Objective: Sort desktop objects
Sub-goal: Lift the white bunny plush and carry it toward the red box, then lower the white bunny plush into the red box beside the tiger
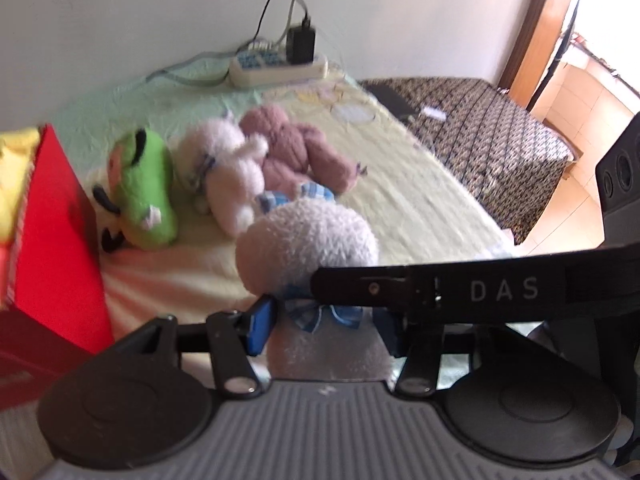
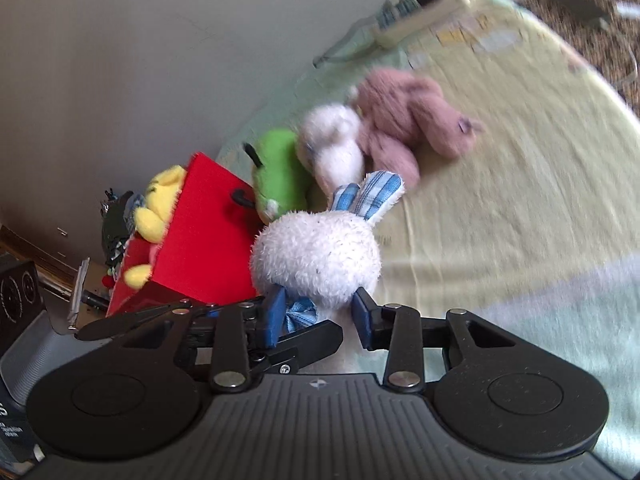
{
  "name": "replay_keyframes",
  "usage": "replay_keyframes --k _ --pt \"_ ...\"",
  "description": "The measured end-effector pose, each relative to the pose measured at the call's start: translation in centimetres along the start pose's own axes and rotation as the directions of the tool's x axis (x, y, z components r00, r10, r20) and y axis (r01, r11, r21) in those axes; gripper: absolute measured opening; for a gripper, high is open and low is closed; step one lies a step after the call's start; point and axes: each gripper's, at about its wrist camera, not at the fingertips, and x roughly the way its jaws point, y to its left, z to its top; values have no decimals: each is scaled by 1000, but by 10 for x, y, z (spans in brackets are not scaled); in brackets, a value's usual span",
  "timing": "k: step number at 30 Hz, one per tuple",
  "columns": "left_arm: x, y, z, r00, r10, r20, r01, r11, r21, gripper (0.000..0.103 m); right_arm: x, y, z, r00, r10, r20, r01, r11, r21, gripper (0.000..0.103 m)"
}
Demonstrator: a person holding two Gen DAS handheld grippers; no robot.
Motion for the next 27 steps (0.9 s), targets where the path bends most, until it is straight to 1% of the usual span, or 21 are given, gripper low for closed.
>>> replay_keyframes --k 3,7,11,15,17,21,25,27 --pt "-27 12 9 997 -10 75 7 999 34 54 -10 29 2 996 -5 90 9 999 -48 40" --pt "-67 39 13 984 -19 176 9 999 53 55 -16 73 5 982 20 185 0 994 -108 40" --pt "-103 77 13 968 -14 251 2 999 47 55 -6 120 6 969 60 239 -18 985 -172 40" --pt "-134 118 10 949 28 313 -45 998 47 55 18 164 8 959 117 259 -57 972 -228 40" --pt "-144 139 9 943 53 329 -71 997 43 55 33 182 8 956 139 258 -73 966 -249 40" --pt "-155 179 3 941 93 327 -107 994 26 55 65 216 5 957 153 248 -82 958 -275 40" --pt "-155 210 -3 940 141 310 -156 987 24 56 97 241 1 966 131 222 -63 955 -289 39" --pt "-149 224 -6 945 143 294 -156 988 20 56 111 252 -1 973 97 208 -31 953 -300 39"
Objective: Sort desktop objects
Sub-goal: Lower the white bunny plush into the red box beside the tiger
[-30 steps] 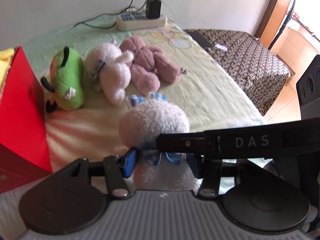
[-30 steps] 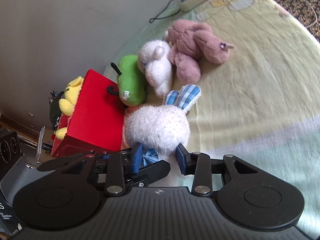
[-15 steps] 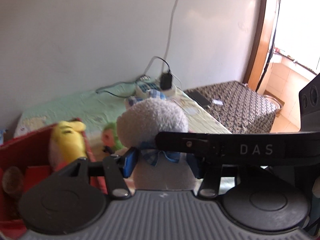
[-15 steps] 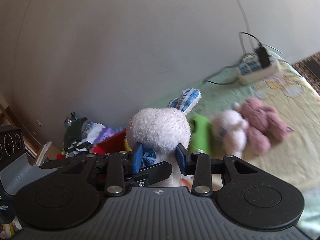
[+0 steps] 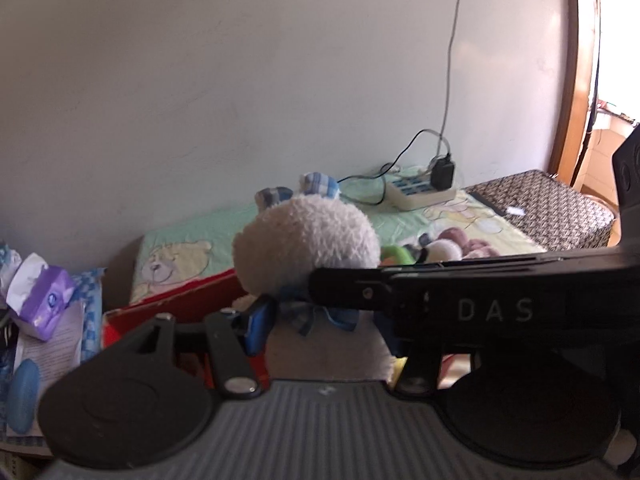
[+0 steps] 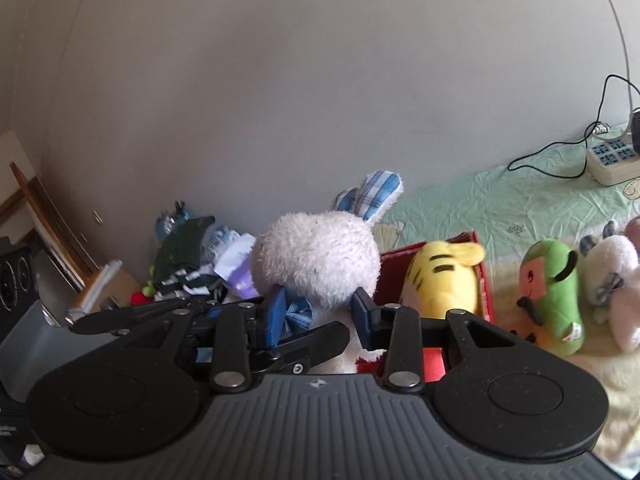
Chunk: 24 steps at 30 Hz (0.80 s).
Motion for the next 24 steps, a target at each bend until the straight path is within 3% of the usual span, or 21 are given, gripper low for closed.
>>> replay_keyframes --k 6,10,11,15,18,24 --pt "29 30 -17 996 -36 -87 30 997 -68 56 42 13 -9 990 -110 -89 107 993 -42 35" --pt "47 33 -26 989 -61 -132 50 995 -82 56 59 10 -15 973 -187 -134 180 982 -63 26" --pt "51 33 -27 988 -70 -141 58 995 -84 50 62 9 -16 968 -205 -147 196 978 -74 19" --pt "62 35 -32 983 -97 -158 82 992 -95 49 70 2 -21 957 -228 -182 218 973 -71 17" --pt "68 36 -35 979 -119 -163 104 990 -98 52 77 -5 -25 949 -239 -207 231 971 -61 17" --pt "54 43 -40 983 -129 -132 119 989 -87 69 70 -17 -24 951 -232 -203 233 972 -20 20"
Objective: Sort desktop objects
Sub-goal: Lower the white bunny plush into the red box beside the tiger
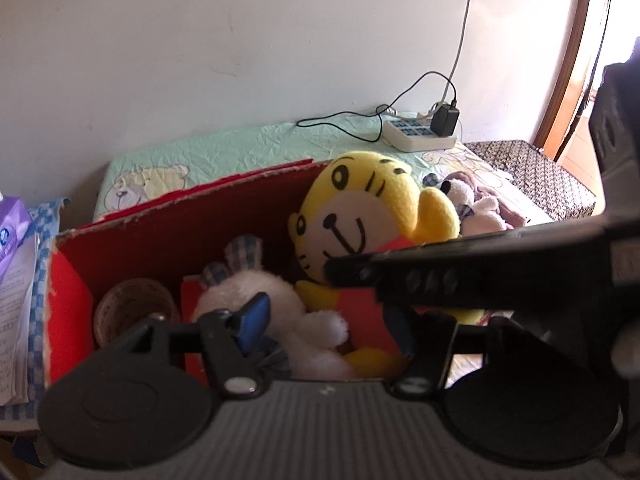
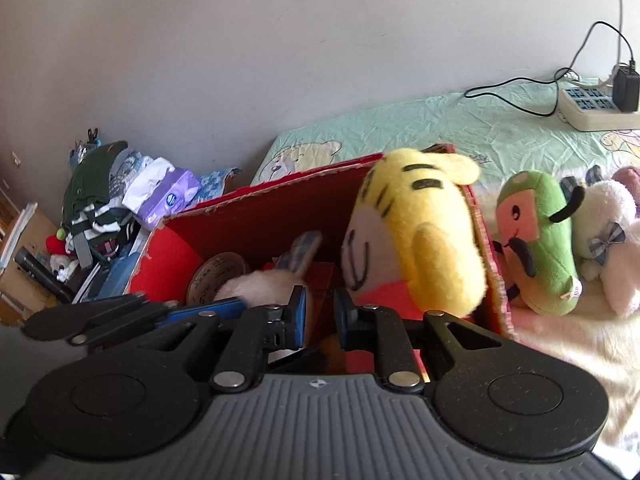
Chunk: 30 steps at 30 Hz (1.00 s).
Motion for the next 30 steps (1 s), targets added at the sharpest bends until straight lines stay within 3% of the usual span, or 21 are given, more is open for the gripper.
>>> replay_keyframes --k 5,9,13,24,30 --pt "-9 29 -9 1000 10 -18 -12 993 -115 69 1 -17 -1 998 55 -6 -55 994 99 21" --pt "0 51 -11 997 16 -82 -31 981 -192 69 -4 -21 -2 995 96 24 -98 988 119 22" --pt "19 56 -7 987 -64 -150 25 968 -249 69 -9 -23 0 993 114 40 -118 985 127 22" --pt "52 15 10 983 25 -184 -40 996 -79 74 -11 -28 0 991 121 64 -129 981 143 22" --pt "48 14 8 980 40 -193 -56 995 -79 82 -7 -33 -3 992 117 55 -124 978 167 22"
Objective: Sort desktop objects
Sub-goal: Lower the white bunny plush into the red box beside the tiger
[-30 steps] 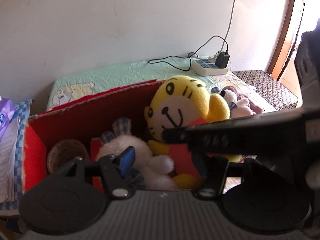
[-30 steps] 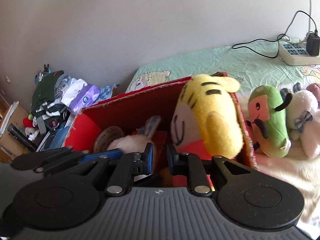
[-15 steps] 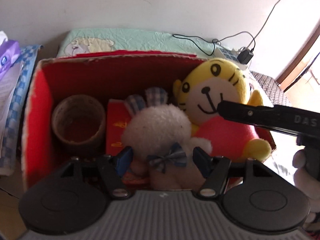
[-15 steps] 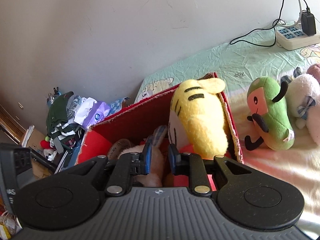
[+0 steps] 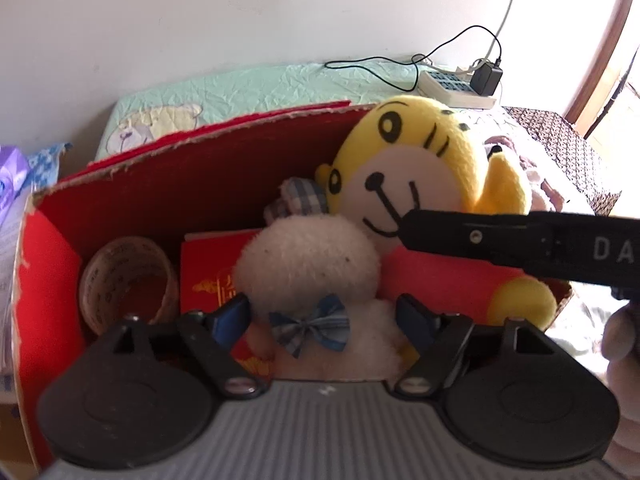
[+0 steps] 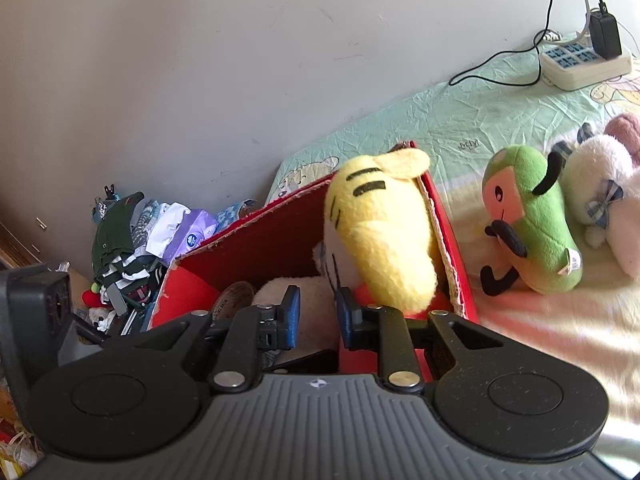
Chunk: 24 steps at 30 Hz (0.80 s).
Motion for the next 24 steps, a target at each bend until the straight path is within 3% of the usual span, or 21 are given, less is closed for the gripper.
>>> replay_keyframes --k 7,11,24 --pt "-7 -3 -2 999 47 5 -47 999 -7 82 3 4 -6 1000 -14 14 14 999 -42 21" --pt "-11 -7 -3 996 86 8 -86 996 0 90 5 4 -7 1000 -27 9 28 997 -66 20" --pt "-15 -8 -6 990 138 -5 -138 990 -15 91 5 7 -11 999 -35 -5 35 995 -90 20"
